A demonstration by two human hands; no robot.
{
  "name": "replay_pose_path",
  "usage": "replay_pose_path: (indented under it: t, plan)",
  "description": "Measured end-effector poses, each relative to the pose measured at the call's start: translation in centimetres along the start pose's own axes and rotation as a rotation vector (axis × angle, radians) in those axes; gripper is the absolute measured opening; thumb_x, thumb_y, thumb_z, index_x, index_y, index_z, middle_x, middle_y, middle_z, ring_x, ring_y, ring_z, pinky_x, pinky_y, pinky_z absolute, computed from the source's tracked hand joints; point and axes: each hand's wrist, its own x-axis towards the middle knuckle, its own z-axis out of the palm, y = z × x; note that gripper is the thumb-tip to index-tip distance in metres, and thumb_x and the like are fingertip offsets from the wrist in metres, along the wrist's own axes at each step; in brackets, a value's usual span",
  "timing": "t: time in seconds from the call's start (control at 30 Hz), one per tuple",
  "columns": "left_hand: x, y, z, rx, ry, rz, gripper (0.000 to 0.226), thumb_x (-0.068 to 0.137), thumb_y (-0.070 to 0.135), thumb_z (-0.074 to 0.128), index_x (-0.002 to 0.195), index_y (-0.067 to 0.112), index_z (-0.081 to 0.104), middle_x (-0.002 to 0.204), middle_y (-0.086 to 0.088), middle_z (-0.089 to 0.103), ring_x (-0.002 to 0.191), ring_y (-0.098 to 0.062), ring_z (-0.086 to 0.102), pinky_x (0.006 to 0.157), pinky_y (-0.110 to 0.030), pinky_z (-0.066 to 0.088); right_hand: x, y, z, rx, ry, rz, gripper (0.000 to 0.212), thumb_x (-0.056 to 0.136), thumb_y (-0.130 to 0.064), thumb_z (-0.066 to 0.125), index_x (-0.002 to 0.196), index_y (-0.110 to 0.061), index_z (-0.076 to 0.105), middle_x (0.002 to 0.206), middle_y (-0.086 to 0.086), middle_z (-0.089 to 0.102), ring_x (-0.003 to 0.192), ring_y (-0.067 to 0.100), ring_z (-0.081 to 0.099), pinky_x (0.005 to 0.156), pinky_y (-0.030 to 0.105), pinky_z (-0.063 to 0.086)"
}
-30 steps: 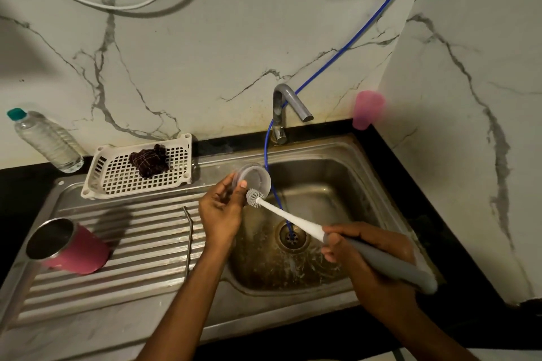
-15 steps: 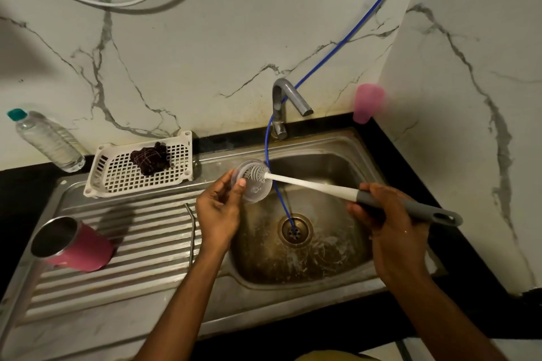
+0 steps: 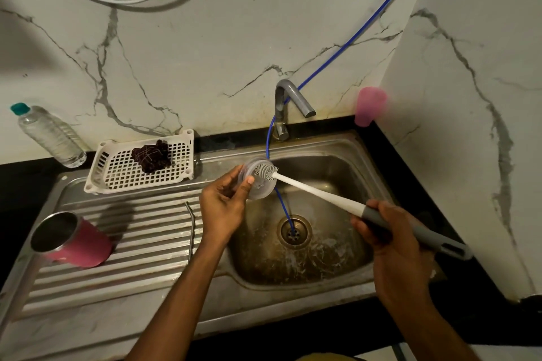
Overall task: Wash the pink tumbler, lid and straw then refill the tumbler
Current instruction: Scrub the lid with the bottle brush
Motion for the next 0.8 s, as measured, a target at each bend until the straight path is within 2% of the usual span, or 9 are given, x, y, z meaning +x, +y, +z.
replay_pose_path:
  t: [0.07,0.2,0.3,0.43,0.53,0.6,0.7,0.8]
  plan:
    - [0.4,0.1,-0.4,-0.015,-0.013,-0.025,0.040,0.085,0.006,0.075,0.124,0.009,0.066,0.113,-0.004,0.073,0.099,-0.001,0.071,0.089,-0.022,0.057,-0.3,-0.2,-0.1,-0.053,-0.072,-0.047,0.018,0.079,-0.019,0.064,0.067,-0.019,0.078,0.077,0.005,0.075,0.069,0.020,0.074,0.060,0.020,0.059]
    - [0.9,0.4,-1.3,-0.134,-0.029,-0.121,0.039,0.077,0.024,0.076,0.116,0.022,0.072,0.110,0.000,0.076,0.106,-0.018,0.072,0.095,-0.047,0.057,-0.1,-0.4,-0.6,-0.114,-0.208,-0.058,0.015,0.076,-0.020,0.066,0.070,-0.017,0.079,0.075,0.009,0.075,0.066,0.022,0.074,0.060,0.022,0.060]
    - [1.2,1.3,-1.7,-0.235,-0.002,-0.153,0.041,0.076,0.021,0.075,0.116,0.017,0.071,0.111,-0.003,0.076,0.109,-0.023,0.071,0.098,-0.055,0.053,0.1,-0.7,-0.6,-0.193,-0.325,-0.076,0.019,0.079,-0.016,0.062,0.071,-0.019,0.080,0.074,0.012,0.074,0.064,0.022,0.073,0.060,0.022,0.060]
    - [1.6,2.0,-2.0,-0.256,0.009,-0.152,0.034,0.075,0.021,0.074,0.109,0.018,0.072,0.102,0.000,0.078,0.099,-0.021,0.074,0.094,-0.056,0.056,0.8,-1.5,-0.6,-0.301,-0.477,-0.129,0.022,0.080,-0.012,0.063,0.073,-0.023,0.081,0.076,0.013,0.075,0.070,0.026,0.074,0.064,0.026,0.062]
    - [1.6,1.5,-2.1,-0.195,0.043,-0.148,0.030,0.076,0.025,0.076,0.105,0.022,0.074,0.102,-0.003,0.078,0.100,-0.025,0.074,0.092,-0.057,0.056,1.7,-2.4,-0.7,-0.387,-0.620,-0.201,0.017,0.085,-0.014,0.068,0.080,-0.023,0.082,0.080,0.013,0.076,0.074,0.030,0.075,0.068,0.032,0.063]
    - [1.6,0.6,-2.3,-0.139,0.049,-0.142,0.025,0.081,0.022,0.078,0.105,0.023,0.074,0.104,-0.006,0.077,0.101,-0.027,0.074,0.091,-0.058,0.057,2.4,-3.2,-0.6,-0.502,-0.753,-0.318,0.011,0.090,-0.018,0.071,0.086,-0.018,0.081,0.081,0.010,0.076,0.074,0.028,0.074,0.066,0.035,0.063]
    - [1.6,-0.4,-2.5,-0.078,0.047,-0.135,0.026,0.084,0.020,0.078,0.110,0.019,0.074,0.106,-0.007,0.077,0.101,-0.027,0.074,0.089,-0.058,0.058,3.7,-4.5,-0.2,-0.712,-0.990,-0.524,0.018,0.092,-0.018,0.065,0.096,-0.006,0.078,0.084,0.005,0.075,0.073,0.022,0.073,0.062,0.041,0.059]
    - [1.1,-0.8,-2.5,-0.014,0.014,-0.102,0.032,0.085,0.022,0.078,0.115,0.015,0.073,0.107,-0.004,0.076,0.101,-0.020,0.074,0.088,-0.053,0.060,4.9,-5.9,0.5,-0.859,-1.166,-0.624,0.017,0.094,-0.020,0.066,0.102,-0.010,0.077,0.090,-0.001,0.073,0.077,0.018,0.072,0.062,0.040,0.057]
